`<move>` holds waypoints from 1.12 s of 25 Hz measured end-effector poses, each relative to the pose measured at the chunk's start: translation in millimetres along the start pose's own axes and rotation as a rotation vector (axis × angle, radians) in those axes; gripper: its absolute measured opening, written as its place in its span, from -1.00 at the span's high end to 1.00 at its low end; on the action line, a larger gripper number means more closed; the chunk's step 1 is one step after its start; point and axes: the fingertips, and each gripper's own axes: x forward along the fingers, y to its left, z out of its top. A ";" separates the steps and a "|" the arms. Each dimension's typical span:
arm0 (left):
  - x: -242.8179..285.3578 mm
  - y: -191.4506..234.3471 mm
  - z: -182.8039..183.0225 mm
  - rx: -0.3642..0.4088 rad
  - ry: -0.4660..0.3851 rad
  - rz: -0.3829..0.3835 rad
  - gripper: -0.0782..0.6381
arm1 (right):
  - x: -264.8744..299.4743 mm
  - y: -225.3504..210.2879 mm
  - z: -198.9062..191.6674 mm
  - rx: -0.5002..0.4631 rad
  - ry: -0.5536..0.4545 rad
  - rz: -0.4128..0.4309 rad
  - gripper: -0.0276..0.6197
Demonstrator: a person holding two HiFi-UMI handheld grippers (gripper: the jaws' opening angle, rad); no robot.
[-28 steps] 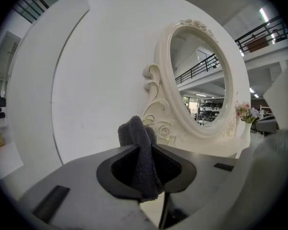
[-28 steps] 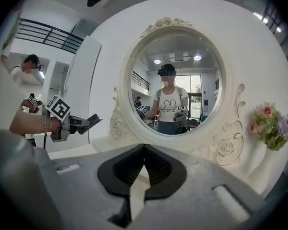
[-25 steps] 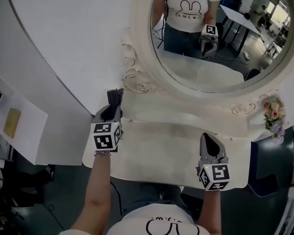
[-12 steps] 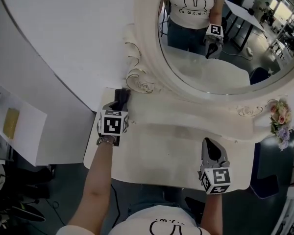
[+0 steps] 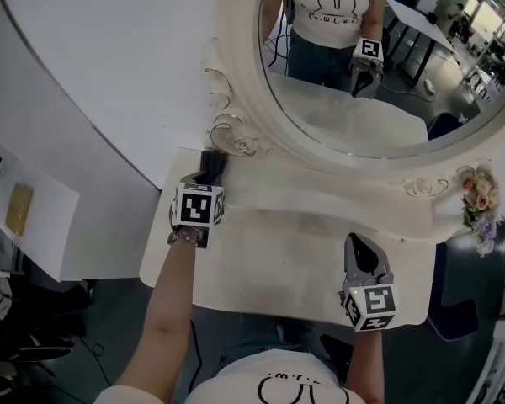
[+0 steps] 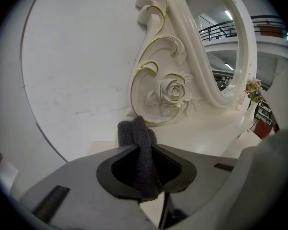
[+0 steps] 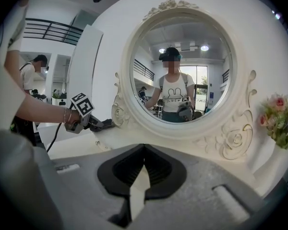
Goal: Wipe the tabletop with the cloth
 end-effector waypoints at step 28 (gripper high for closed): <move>25.4 -192.3 11.4 0.017 0.022 -0.039 0.57 | -80.3 -141.8 -52.7 0.102 -0.016 -0.020 0.92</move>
